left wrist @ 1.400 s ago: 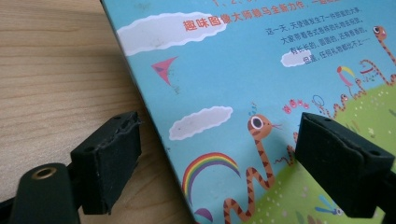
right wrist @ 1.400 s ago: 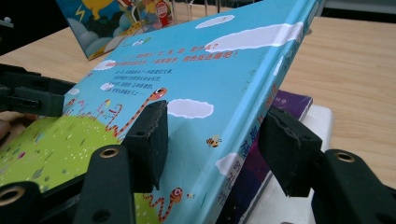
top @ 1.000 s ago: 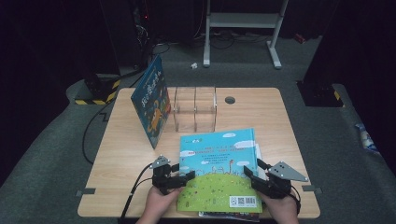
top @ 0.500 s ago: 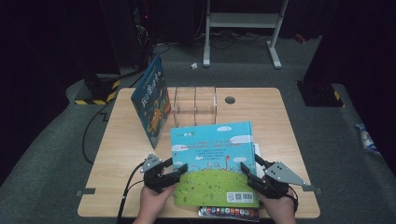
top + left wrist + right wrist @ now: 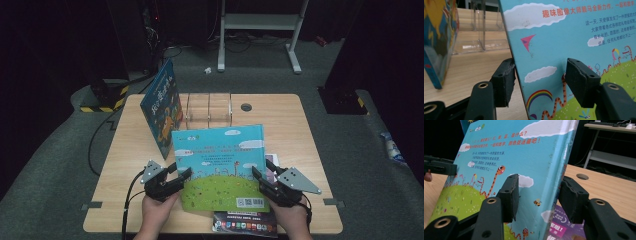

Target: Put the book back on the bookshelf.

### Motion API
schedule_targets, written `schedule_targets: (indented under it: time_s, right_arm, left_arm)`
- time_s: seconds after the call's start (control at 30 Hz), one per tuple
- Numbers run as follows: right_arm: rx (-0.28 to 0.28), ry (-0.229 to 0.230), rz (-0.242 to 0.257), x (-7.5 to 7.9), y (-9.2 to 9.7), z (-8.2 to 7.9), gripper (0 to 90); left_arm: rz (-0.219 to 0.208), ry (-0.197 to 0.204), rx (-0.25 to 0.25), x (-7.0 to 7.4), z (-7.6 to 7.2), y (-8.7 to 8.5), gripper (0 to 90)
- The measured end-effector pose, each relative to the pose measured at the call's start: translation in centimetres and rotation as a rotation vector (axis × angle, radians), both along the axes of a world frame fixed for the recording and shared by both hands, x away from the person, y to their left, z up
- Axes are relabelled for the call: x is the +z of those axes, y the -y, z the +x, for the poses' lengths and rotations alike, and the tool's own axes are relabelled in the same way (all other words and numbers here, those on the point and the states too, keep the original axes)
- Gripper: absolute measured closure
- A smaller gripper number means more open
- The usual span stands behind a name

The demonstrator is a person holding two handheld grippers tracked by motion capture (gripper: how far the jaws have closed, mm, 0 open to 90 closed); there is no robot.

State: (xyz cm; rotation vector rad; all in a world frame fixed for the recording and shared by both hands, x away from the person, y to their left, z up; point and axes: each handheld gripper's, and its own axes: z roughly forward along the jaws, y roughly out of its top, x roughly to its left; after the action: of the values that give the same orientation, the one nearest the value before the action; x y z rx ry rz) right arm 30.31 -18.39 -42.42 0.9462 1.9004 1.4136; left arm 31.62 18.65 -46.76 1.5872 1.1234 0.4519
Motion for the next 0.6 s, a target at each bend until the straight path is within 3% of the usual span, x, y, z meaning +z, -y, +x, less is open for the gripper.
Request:
schedule_targets:
  time_s: [0.6]
  right_arm:
    - [0.001,0.04,0.009,1.0,-1.3,0.7,53.5]
  left_arm:
    - [0.044,0.055,0.027,1.3,0.7,-0.7,44.7]
